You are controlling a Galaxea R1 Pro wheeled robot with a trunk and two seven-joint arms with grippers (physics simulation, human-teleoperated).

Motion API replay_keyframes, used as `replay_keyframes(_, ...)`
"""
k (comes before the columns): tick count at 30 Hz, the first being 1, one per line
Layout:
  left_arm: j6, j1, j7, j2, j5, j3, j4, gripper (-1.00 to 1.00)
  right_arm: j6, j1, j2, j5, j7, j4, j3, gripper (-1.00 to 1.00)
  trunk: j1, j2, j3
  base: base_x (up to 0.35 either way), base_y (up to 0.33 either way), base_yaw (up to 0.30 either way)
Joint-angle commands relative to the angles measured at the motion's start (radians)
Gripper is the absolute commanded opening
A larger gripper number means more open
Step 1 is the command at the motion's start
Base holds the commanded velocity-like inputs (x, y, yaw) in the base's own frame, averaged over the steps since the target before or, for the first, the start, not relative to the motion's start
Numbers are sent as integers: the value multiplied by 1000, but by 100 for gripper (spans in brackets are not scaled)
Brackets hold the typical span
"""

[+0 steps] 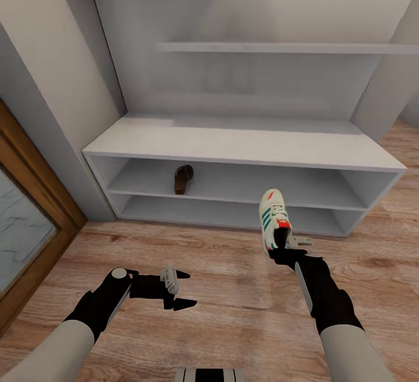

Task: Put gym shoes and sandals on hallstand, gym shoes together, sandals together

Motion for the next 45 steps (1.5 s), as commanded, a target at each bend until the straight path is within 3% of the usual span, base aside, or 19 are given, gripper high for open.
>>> replay_keyframes(1, 1, 0, -2, 1, -2, -2, -1, 100, 0, -1, 1, 10, 9, -1, -4, -100, 0, 0, -1, 0, 0, 0)
replay_keyframes(15, 1, 0, -2, 2, -2, -2, -1, 100, -8, 0, -1, 11, 2, -1, -14, -100, 0, 0, -1, 0, 0, 0)
replay_keyframes(24, 1, 0, -2, 2, -2, -2, -1, 100, -9, -1, 0, 6, -162, -1, -11, -100, 0, 0, -1, 0, 0, 0)
replay_keyframes(45, 2, 0, -2, 2, -2, -2, -1, 100, -8, 0, 0, 7, -172, -4, -10, -100, 0, 0, -1, 77, 0, 0)
